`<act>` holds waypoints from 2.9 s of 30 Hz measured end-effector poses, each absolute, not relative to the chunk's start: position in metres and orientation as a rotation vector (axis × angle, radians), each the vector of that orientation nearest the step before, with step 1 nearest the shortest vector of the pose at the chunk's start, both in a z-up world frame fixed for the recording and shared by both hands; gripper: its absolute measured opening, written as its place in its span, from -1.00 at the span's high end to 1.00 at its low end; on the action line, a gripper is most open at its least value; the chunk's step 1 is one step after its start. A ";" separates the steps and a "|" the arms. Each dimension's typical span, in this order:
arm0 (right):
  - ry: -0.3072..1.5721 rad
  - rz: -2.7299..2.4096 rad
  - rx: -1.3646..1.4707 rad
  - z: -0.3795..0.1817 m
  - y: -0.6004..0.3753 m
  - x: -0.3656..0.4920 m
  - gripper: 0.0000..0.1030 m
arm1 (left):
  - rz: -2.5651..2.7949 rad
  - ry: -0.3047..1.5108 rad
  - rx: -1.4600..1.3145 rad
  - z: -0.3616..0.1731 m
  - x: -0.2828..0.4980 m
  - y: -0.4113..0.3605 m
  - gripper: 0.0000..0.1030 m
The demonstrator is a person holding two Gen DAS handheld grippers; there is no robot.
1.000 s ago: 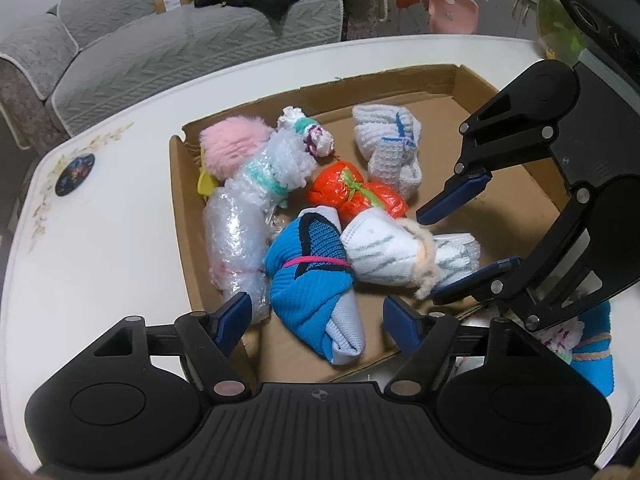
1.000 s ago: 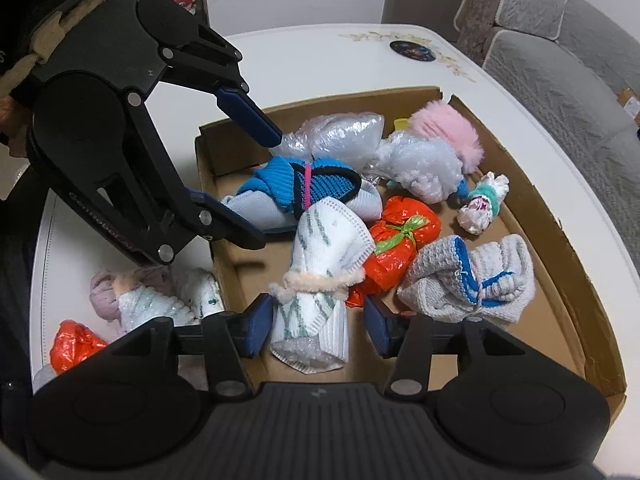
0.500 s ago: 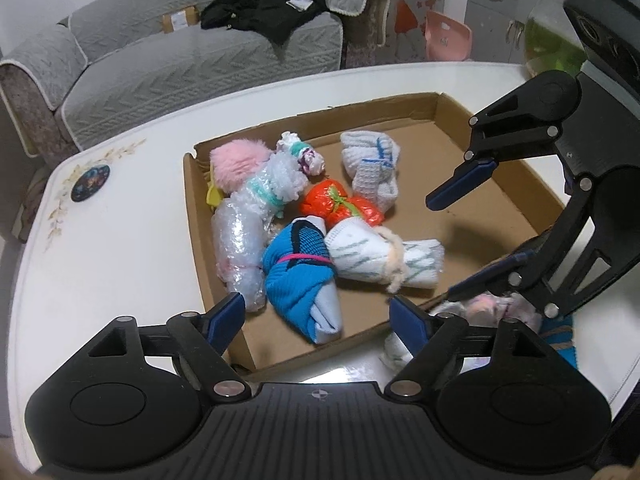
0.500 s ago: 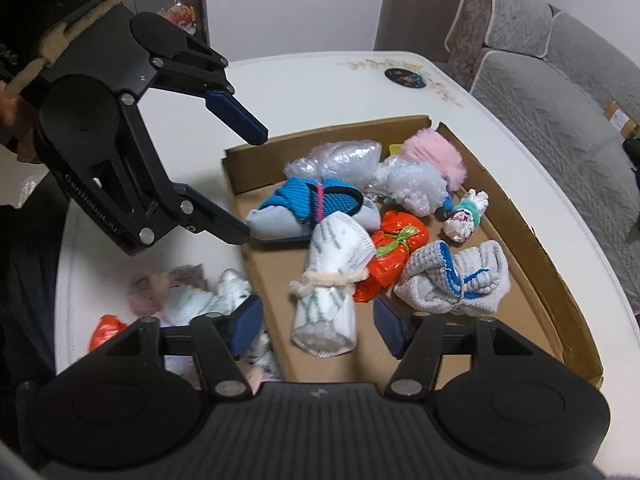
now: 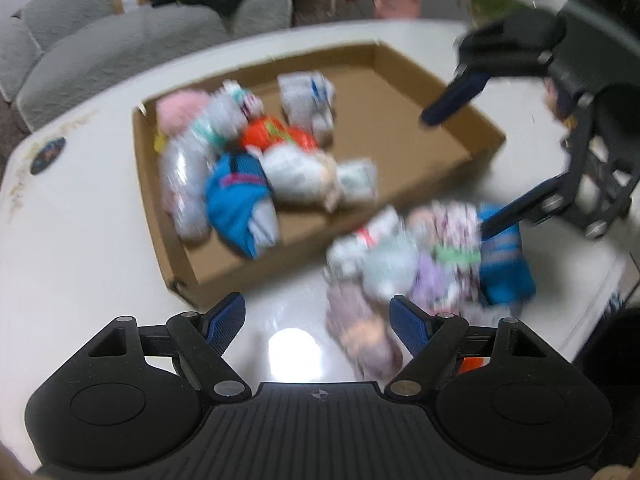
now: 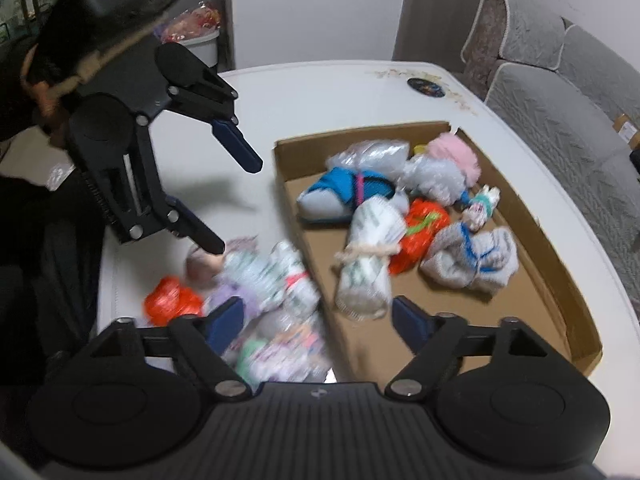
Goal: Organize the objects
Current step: 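Move both grippers back to the pile beside the tray, then grasp the lilac sock roll with the left gripper while the right grasps the blue rope-tied bundle, then carry both bundles into the tray and open both grippers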
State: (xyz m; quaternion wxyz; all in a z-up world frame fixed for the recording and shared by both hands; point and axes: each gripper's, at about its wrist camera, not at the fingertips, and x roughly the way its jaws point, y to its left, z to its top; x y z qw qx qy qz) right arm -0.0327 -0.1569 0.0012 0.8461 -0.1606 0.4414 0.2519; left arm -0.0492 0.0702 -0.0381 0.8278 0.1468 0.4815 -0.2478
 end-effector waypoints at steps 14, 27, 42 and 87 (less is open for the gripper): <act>1.045 0.587 -0.292 -0.033 -0.145 -0.070 -0.77 | -0.587 1.123 0.265 -0.067 -0.051 0.058 -0.62; 1.055 0.485 -0.285 -0.044 -0.145 -0.065 -0.73 | -0.514 1.133 0.295 -0.070 -0.045 0.061 0.26; 1.077 0.439 -0.265 -0.052 -0.149 -0.063 -0.74 | -0.500 1.124 0.322 -0.068 -0.047 0.061 0.27; 0.907 0.098 -0.423 0.022 -0.281 0.027 -0.46 | -0.488 0.977 0.257 -0.062 0.137 -0.110 0.34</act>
